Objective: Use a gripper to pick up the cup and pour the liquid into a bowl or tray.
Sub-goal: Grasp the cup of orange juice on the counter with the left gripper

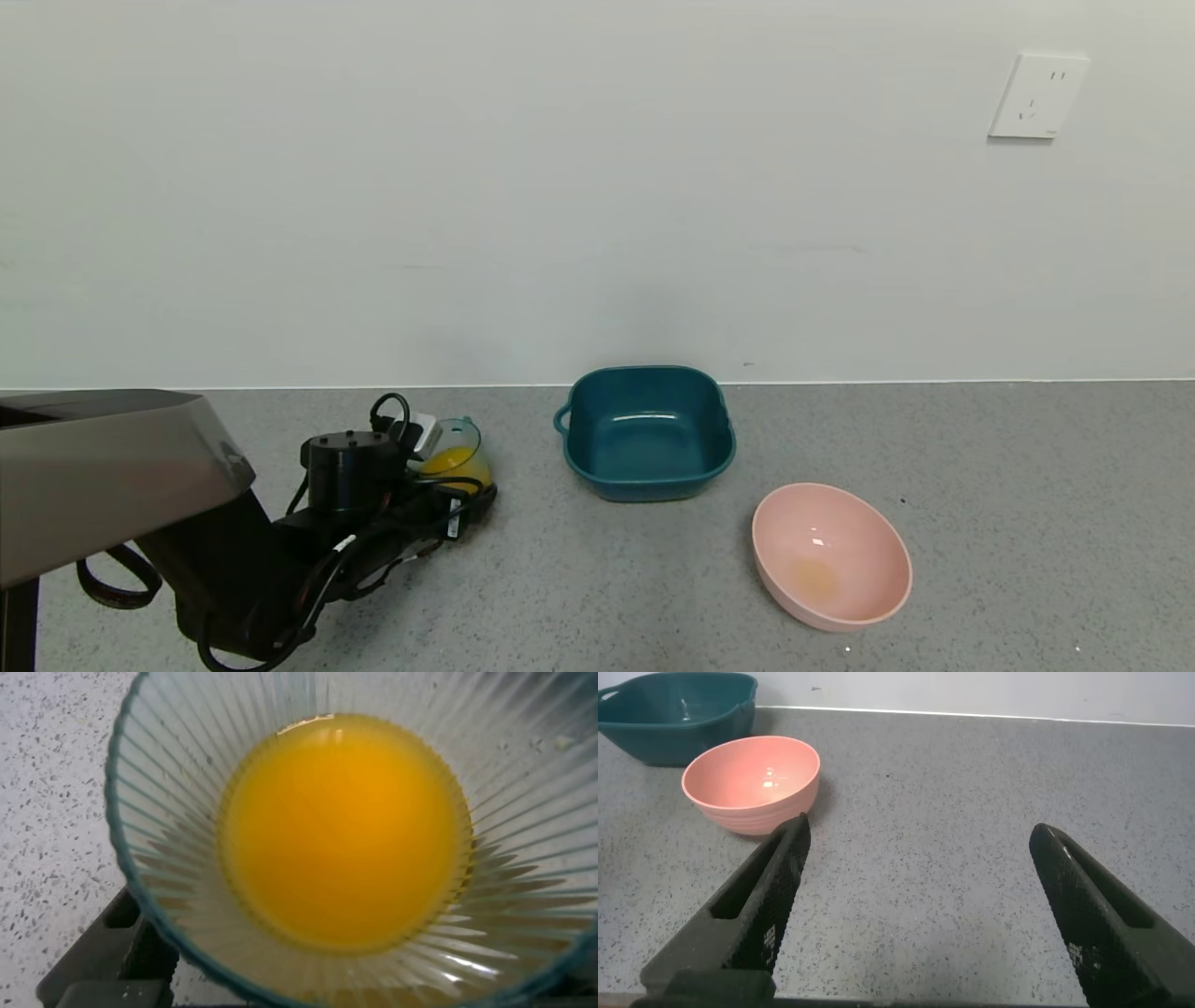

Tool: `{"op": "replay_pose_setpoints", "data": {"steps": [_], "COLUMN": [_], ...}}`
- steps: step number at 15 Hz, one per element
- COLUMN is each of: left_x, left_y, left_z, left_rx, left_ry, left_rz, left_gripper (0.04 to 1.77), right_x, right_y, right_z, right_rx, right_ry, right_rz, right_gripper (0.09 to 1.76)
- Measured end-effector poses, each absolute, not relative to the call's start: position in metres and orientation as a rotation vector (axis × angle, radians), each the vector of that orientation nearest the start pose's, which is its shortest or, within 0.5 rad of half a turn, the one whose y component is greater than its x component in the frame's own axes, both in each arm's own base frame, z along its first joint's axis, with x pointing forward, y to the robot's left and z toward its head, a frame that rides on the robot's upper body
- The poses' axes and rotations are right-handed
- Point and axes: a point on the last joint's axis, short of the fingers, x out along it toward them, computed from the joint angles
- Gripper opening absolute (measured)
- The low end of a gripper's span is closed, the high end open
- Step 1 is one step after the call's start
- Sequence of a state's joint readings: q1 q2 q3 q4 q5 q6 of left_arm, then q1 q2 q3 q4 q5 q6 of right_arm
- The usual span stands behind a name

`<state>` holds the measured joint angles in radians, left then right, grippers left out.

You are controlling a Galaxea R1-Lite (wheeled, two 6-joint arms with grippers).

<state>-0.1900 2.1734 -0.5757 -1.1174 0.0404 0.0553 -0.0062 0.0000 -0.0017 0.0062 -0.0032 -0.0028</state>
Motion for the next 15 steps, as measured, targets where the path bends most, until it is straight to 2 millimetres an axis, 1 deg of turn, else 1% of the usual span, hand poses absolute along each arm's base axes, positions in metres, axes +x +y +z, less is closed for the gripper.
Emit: {"op": "replay_pose_setpoints", "data": {"steps": [5,9,11,15], "left_x": [0.3272,0.3279,0.3307,0.3332], "left_y": [-0.0664,-0.0668,-0.0673,-0.068], "left_z": [0.0214,0.02,0.0206,0.0167], "left_rx": [0.088,0.08,0.077,0.078], "left_ry": [0.457,0.458,0.429,0.429], "left_rz": [-0.166,-0.165,-0.162,-0.162], "left_gripper": [1.72,1.72,1.72,1.72], "right_x": [-0.0229,-0.0229,-0.0229,-0.0229], "right_y": [0.0001,0.0001,0.0001,0.0001], "right_z": [0.0753,0.0754,0.0754,0.0754], "right_rx": [-0.003,-0.003,-0.003,-0.003], "right_ry": [0.004,0.004,0.004,0.004], "right_rz": [-0.009,-0.01,-0.01,-0.009], "right_gripper": [1.71,1.71,1.71,1.71]}}
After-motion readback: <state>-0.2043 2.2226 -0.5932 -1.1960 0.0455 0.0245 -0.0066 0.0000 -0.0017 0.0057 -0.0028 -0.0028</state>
